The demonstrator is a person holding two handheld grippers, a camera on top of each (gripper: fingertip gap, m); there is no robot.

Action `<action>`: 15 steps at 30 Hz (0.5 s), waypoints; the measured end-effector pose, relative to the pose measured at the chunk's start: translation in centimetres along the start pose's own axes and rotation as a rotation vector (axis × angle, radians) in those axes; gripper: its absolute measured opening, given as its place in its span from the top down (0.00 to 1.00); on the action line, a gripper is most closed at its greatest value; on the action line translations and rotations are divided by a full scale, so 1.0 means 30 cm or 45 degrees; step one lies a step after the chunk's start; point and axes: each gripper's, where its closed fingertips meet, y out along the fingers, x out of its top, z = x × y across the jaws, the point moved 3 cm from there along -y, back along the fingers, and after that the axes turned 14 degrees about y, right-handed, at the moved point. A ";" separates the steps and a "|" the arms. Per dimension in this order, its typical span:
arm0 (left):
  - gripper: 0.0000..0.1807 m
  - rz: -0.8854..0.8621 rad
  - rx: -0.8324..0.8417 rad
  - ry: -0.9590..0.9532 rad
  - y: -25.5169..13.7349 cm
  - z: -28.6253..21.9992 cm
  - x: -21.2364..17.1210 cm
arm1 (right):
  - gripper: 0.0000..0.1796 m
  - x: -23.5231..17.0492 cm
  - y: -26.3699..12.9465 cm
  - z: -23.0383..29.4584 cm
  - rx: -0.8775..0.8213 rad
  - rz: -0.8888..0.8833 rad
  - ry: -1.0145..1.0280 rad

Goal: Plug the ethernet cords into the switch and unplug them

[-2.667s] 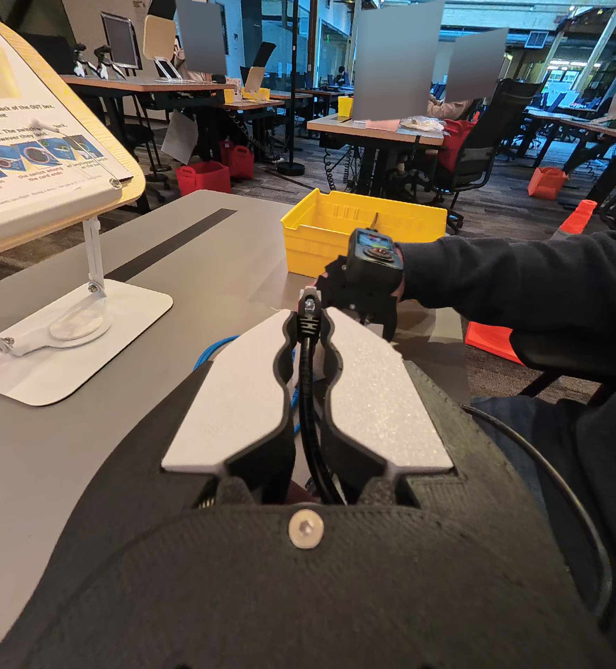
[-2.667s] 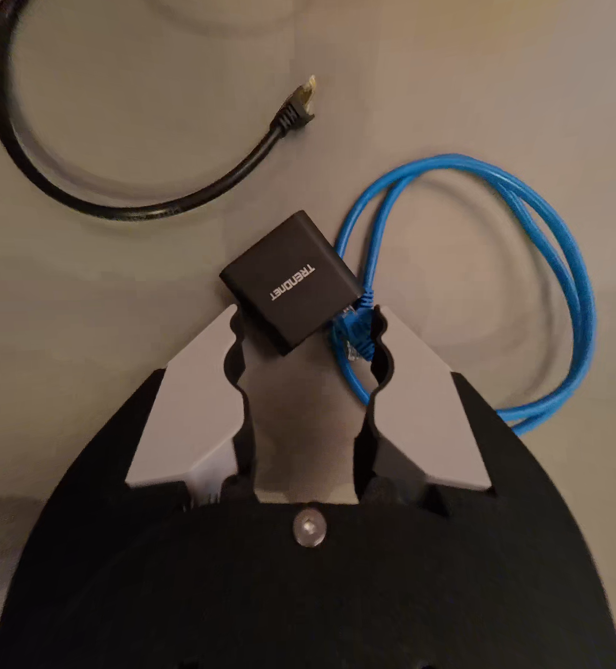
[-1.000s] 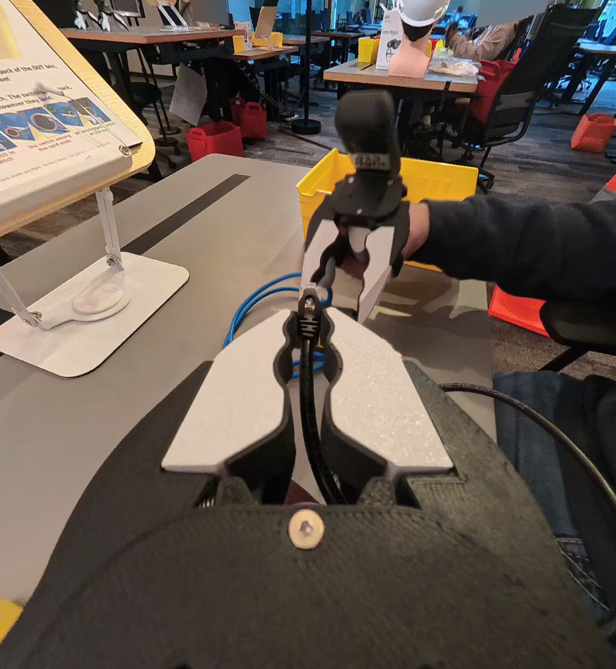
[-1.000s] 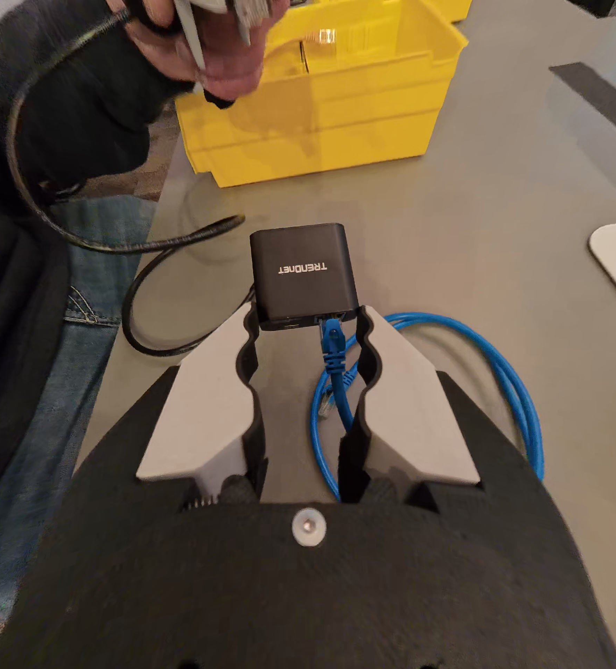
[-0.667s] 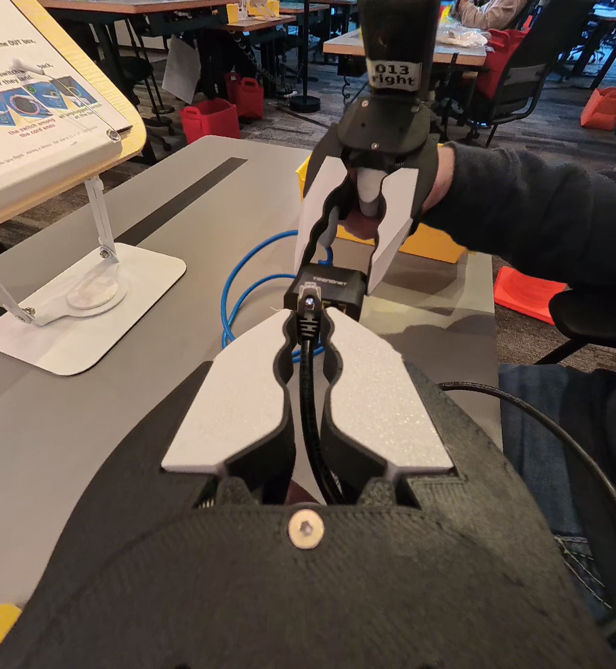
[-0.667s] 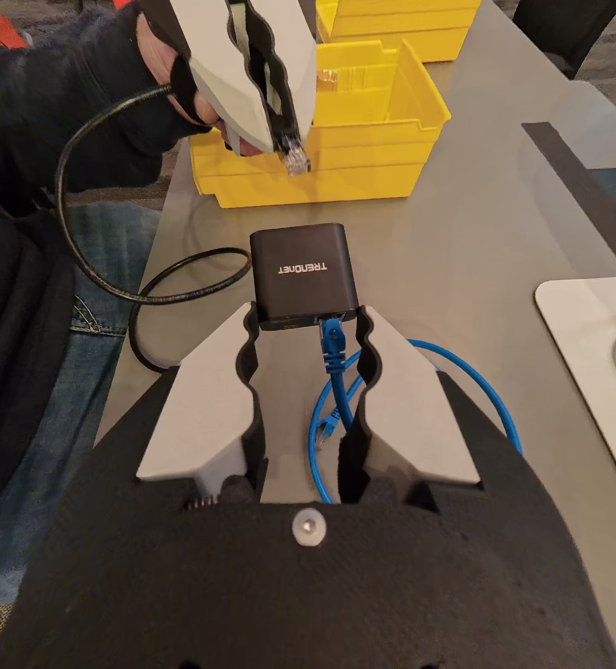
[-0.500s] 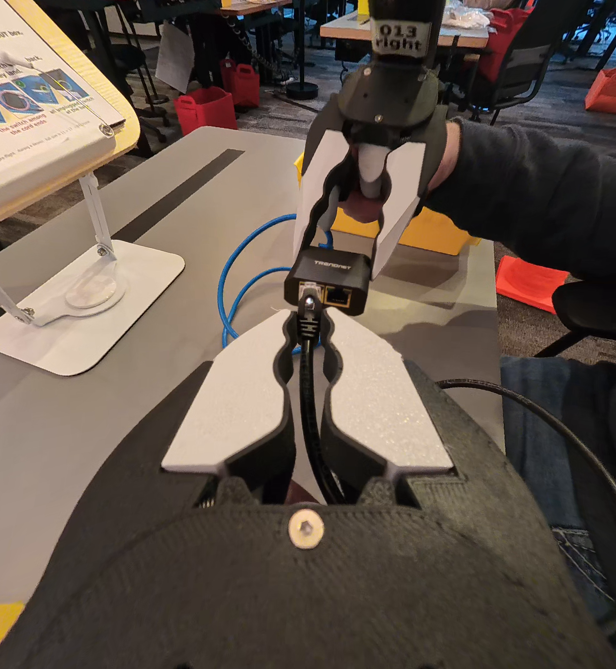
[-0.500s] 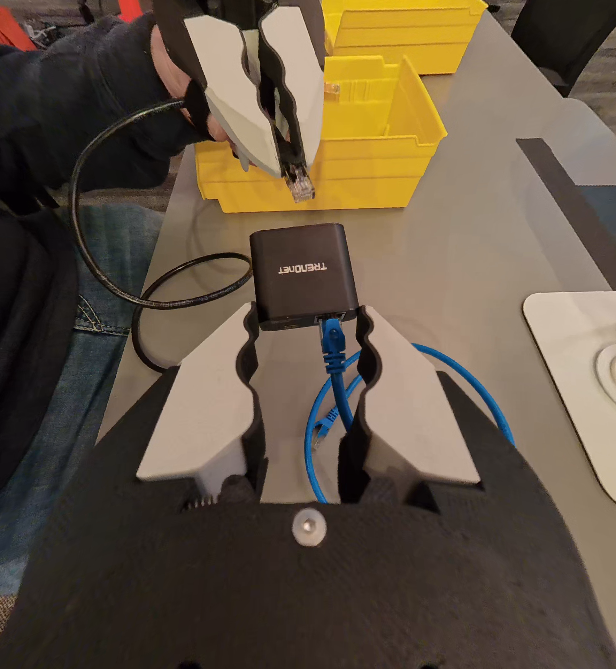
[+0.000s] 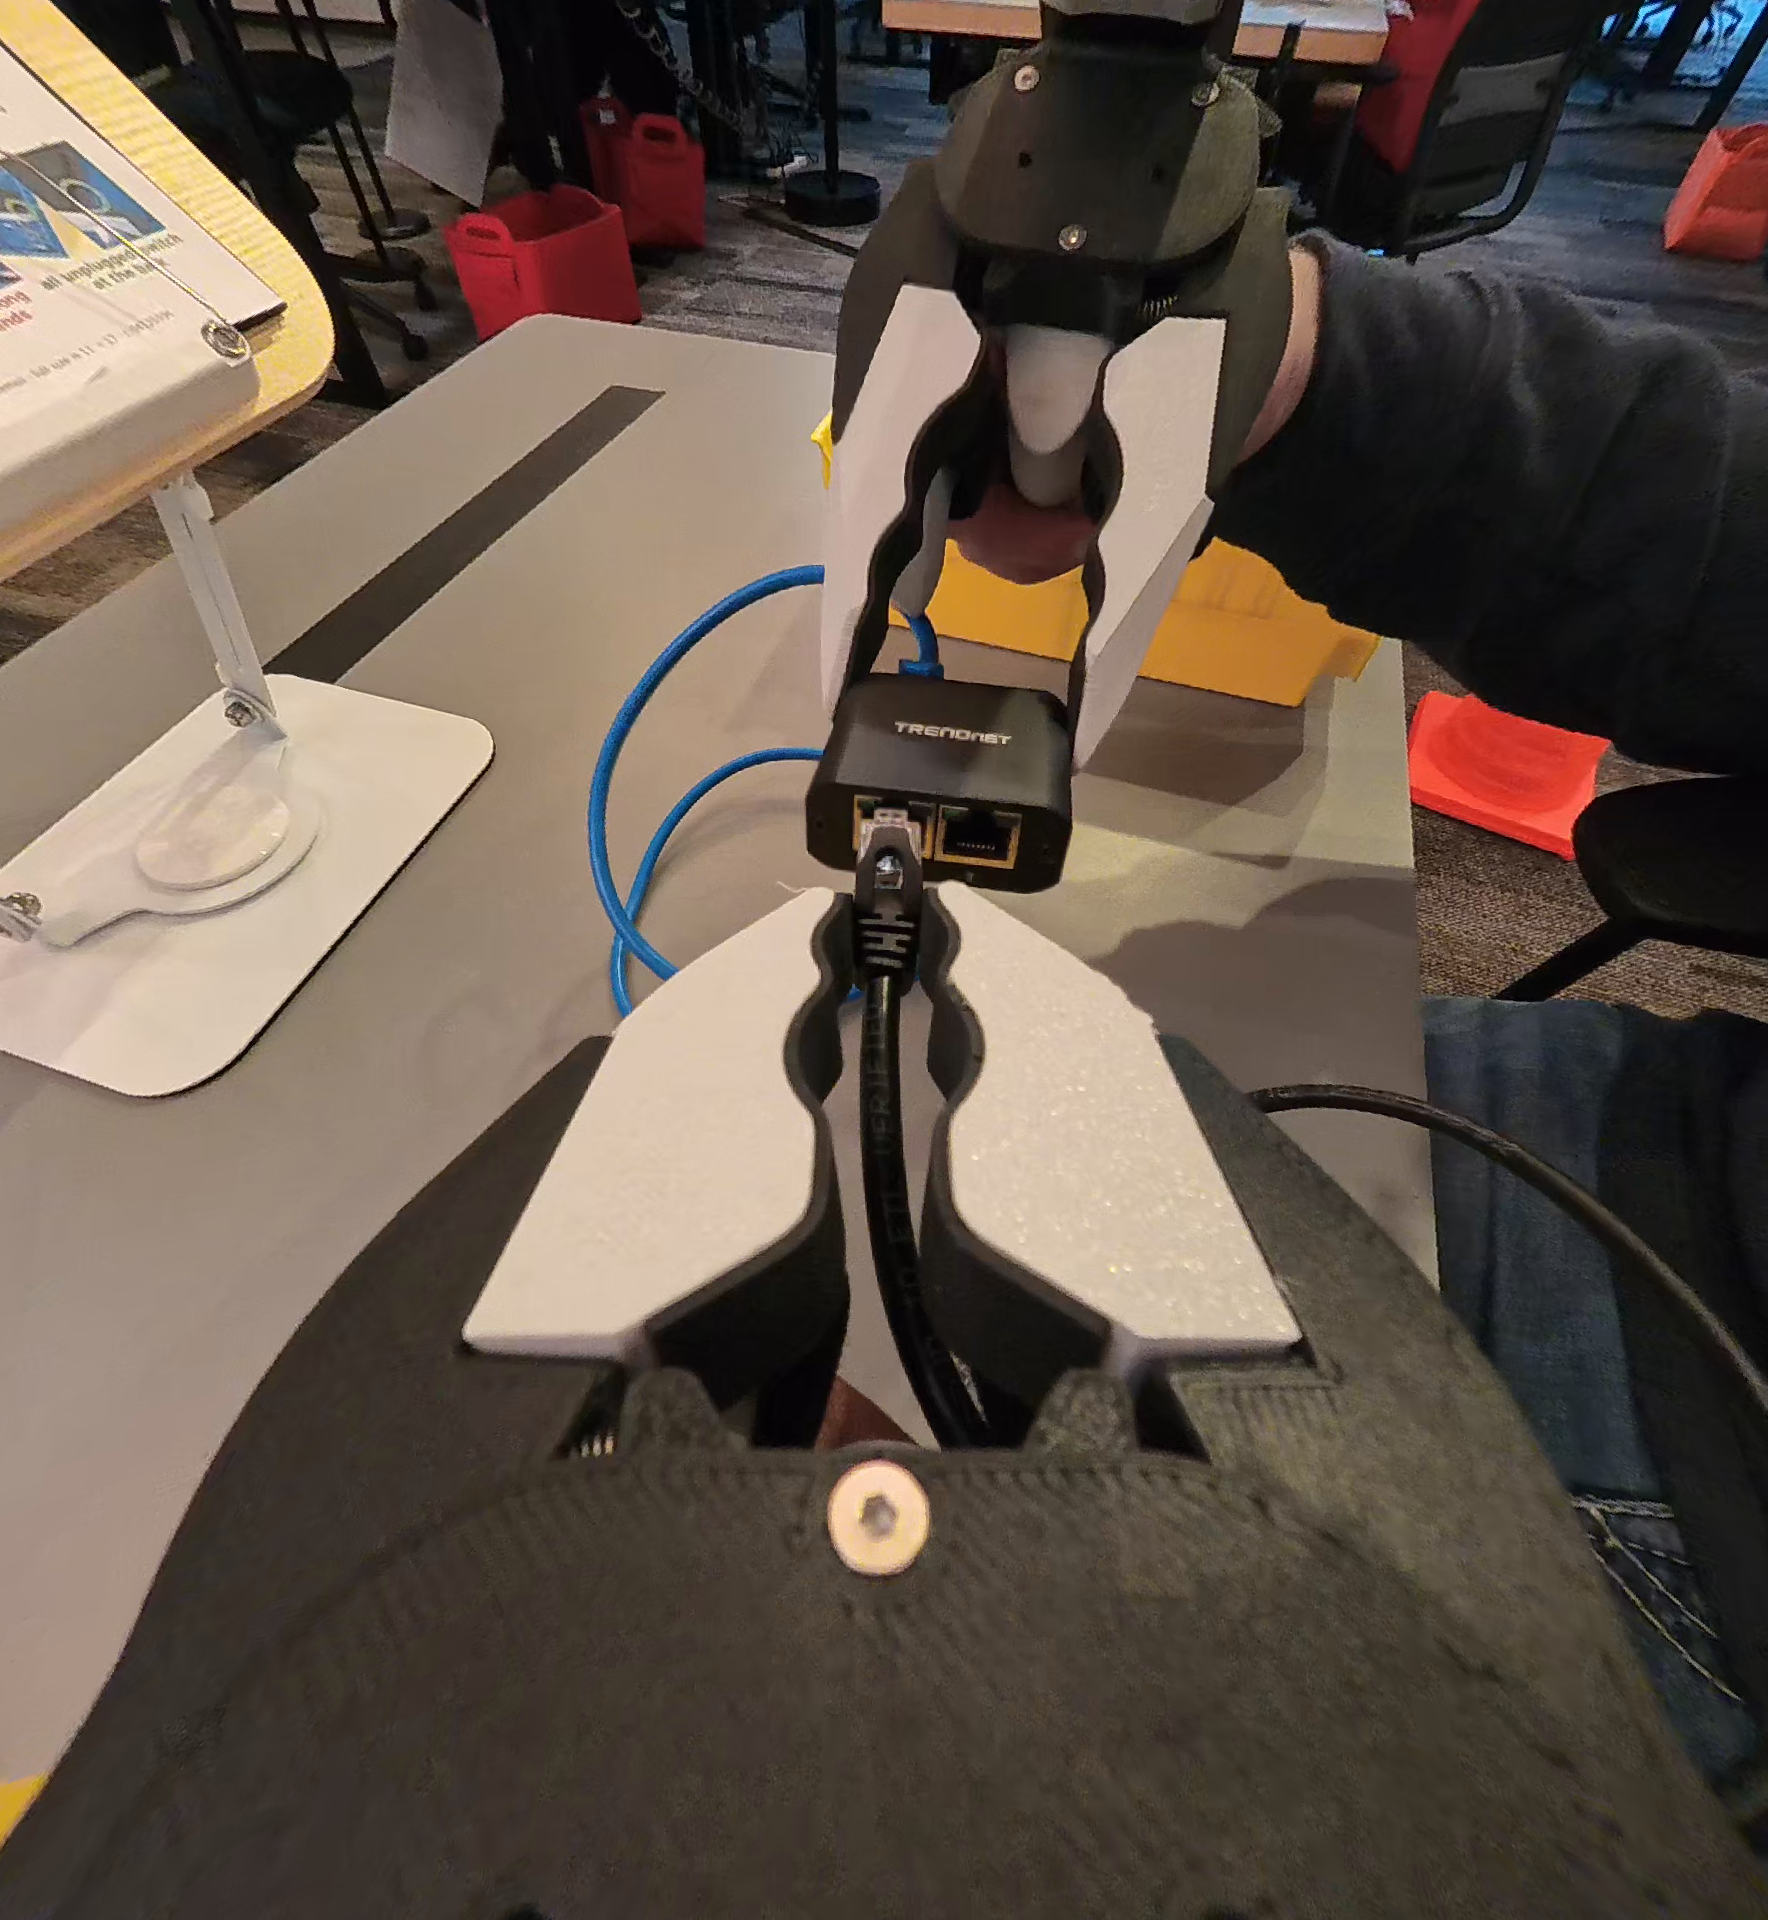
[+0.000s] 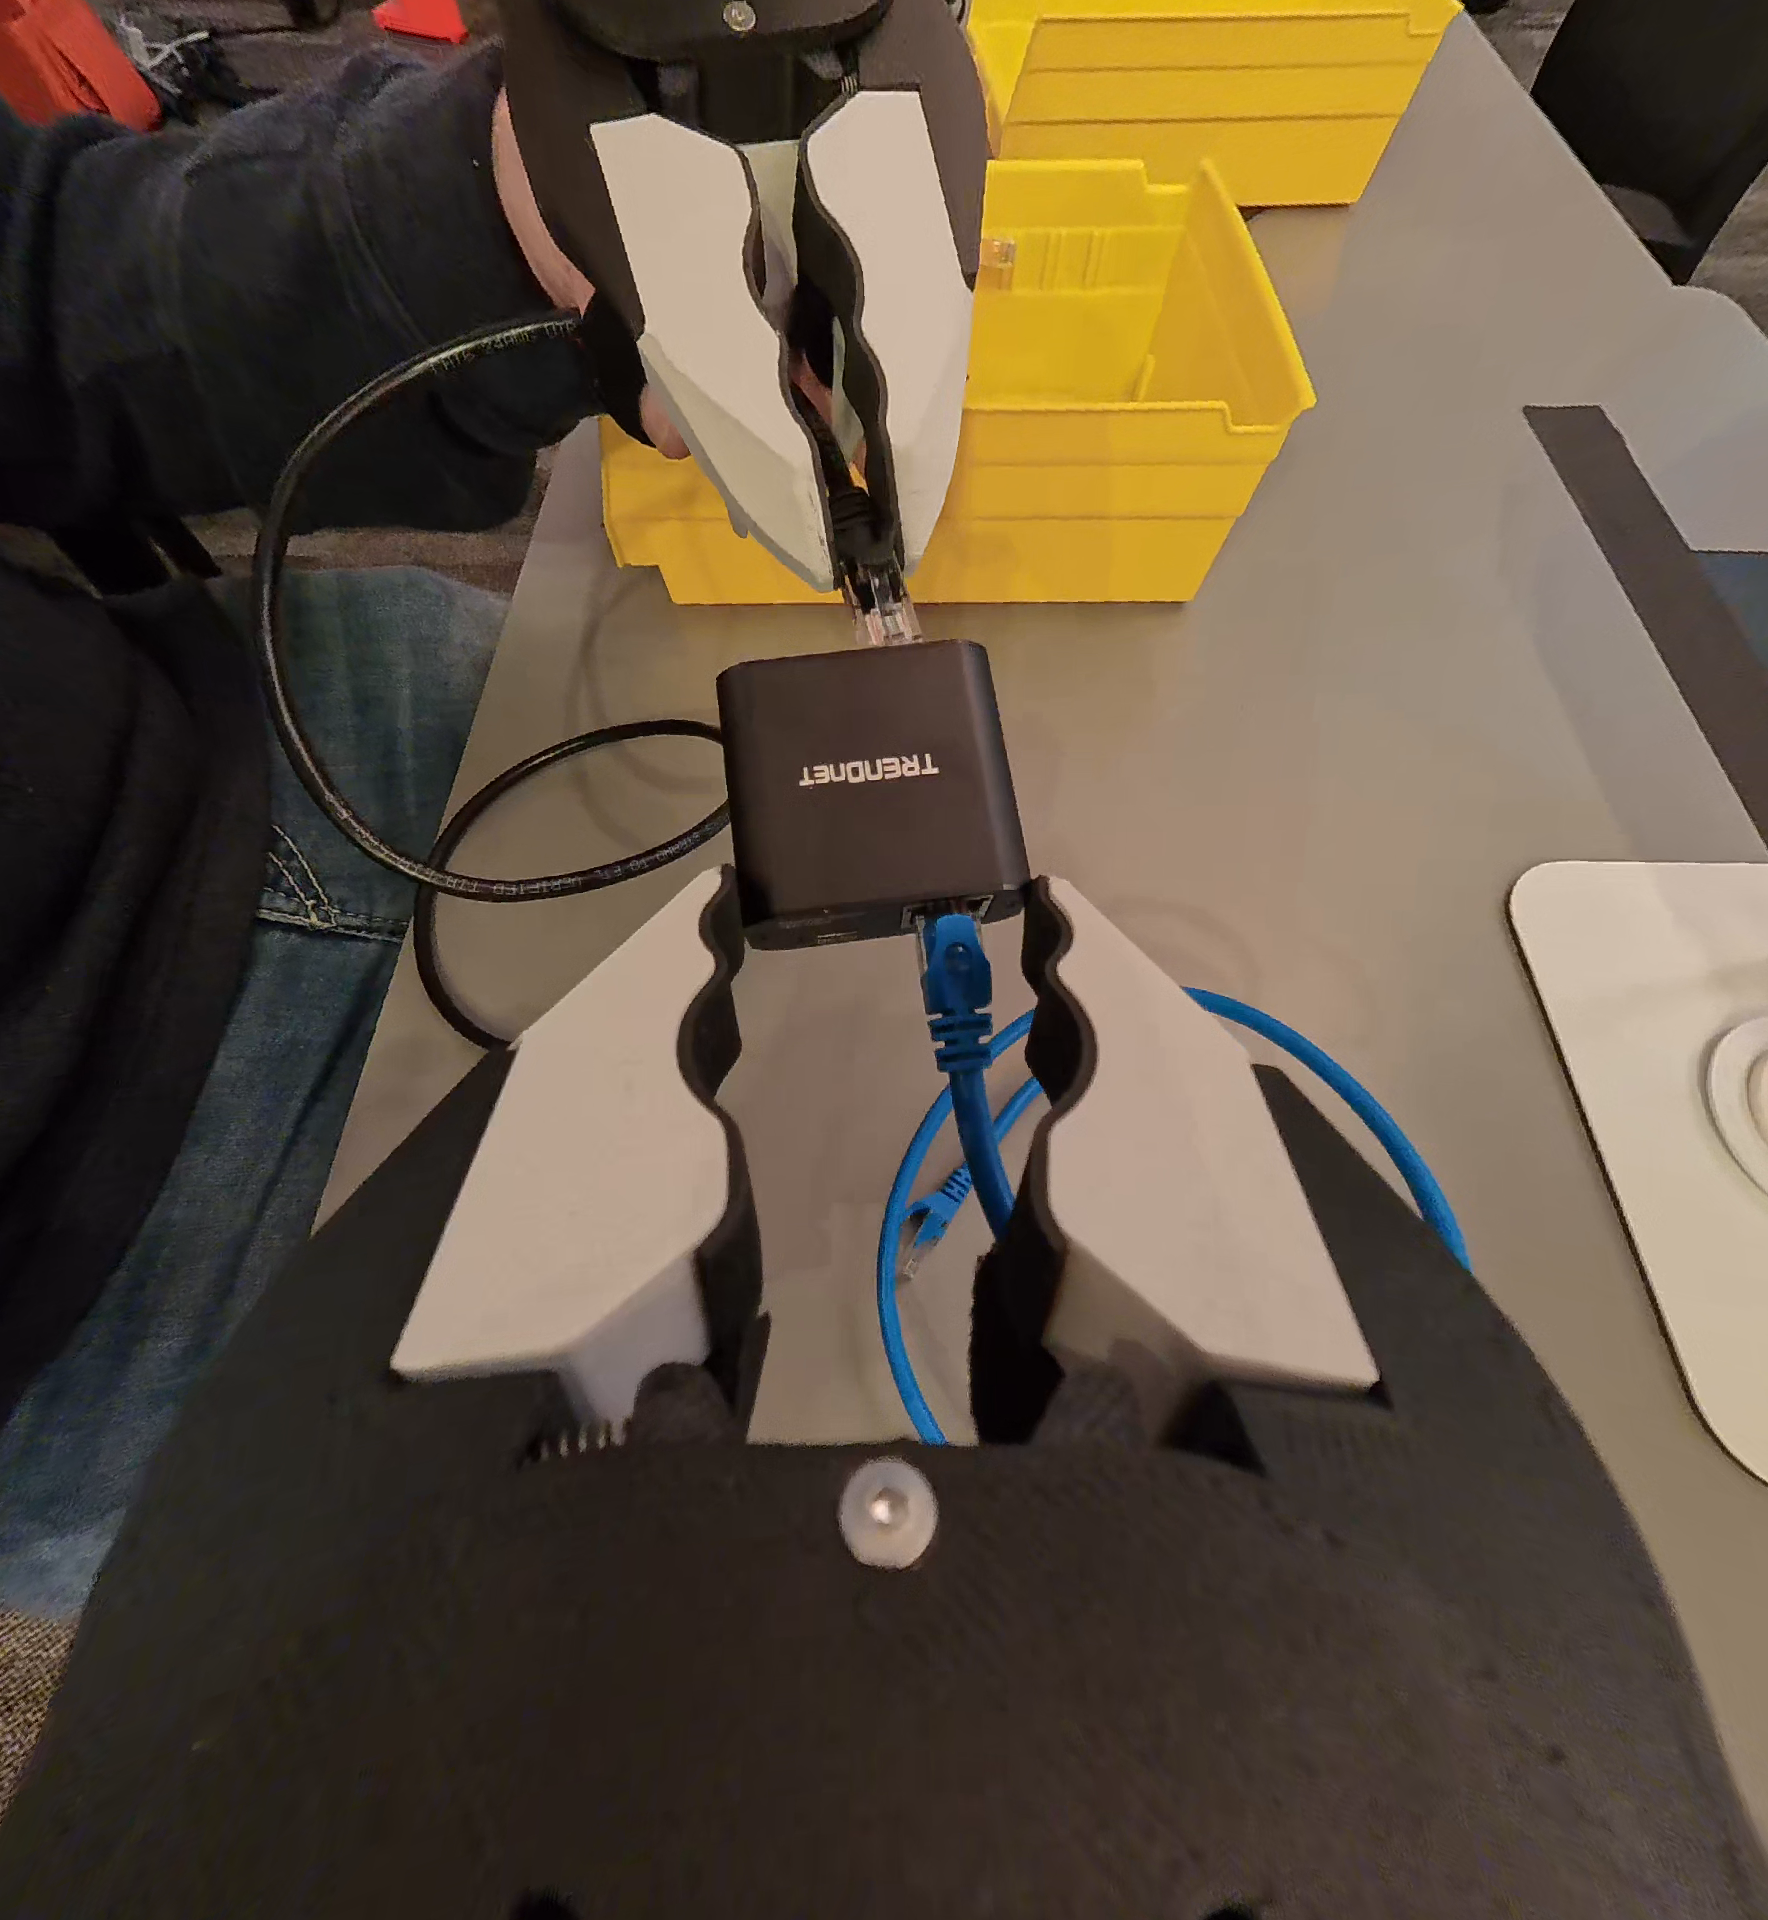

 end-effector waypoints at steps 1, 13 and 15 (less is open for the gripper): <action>0.94 0.004 -0.001 0.004 0.002 0.000 0.000 | 0.70 -0.001 0.001 -0.001 -0.003 0.006 -0.003; 0.94 0.024 -0.040 0.010 0.022 -0.015 0.007 | 0.70 0.002 0.003 0.013 0.023 0.026 -0.021; 0.94 0.017 -0.043 0.010 0.023 -0.016 0.011 | 0.70 0.003 0.001 0.014 0.031 0.021 -0.025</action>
